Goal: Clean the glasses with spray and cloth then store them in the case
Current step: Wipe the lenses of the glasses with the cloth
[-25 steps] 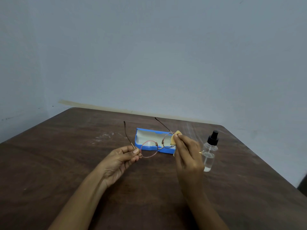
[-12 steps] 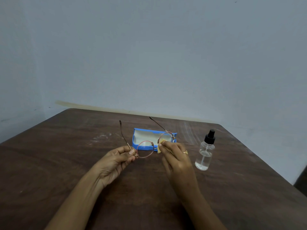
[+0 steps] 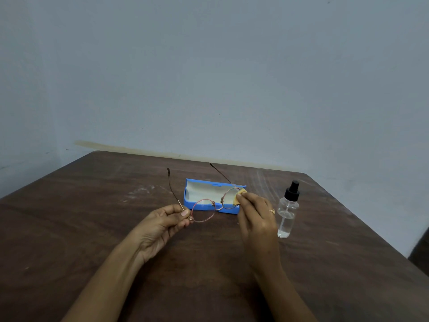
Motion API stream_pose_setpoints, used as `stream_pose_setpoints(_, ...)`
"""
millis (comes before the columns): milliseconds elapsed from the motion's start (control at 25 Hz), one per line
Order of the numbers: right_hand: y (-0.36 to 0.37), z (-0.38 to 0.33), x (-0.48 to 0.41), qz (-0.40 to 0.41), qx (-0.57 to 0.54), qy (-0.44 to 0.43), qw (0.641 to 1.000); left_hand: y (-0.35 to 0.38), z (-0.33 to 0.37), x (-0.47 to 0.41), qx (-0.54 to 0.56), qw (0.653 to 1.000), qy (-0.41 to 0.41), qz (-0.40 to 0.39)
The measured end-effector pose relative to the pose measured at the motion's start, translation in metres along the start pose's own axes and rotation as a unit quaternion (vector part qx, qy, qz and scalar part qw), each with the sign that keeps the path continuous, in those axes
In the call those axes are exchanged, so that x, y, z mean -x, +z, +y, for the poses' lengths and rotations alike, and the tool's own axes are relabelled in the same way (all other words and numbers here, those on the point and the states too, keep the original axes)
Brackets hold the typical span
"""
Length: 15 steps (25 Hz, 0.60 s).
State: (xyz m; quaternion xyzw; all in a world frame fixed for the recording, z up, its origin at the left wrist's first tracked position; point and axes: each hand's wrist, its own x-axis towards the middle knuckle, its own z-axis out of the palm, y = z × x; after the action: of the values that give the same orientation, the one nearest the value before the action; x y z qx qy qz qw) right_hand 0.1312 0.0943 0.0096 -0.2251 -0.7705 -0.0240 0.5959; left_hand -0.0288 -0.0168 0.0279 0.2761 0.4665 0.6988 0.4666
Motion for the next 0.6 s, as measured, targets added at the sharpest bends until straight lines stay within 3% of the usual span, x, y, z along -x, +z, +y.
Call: stream_pose_setpoints(600, 0.0033, -0.0094, 0.0057, -0.051, 0.017, -0.107, 0.993, -0.0081, 0.0003, -0.0015, 0.080, 0.996, -0.009, -0.031)
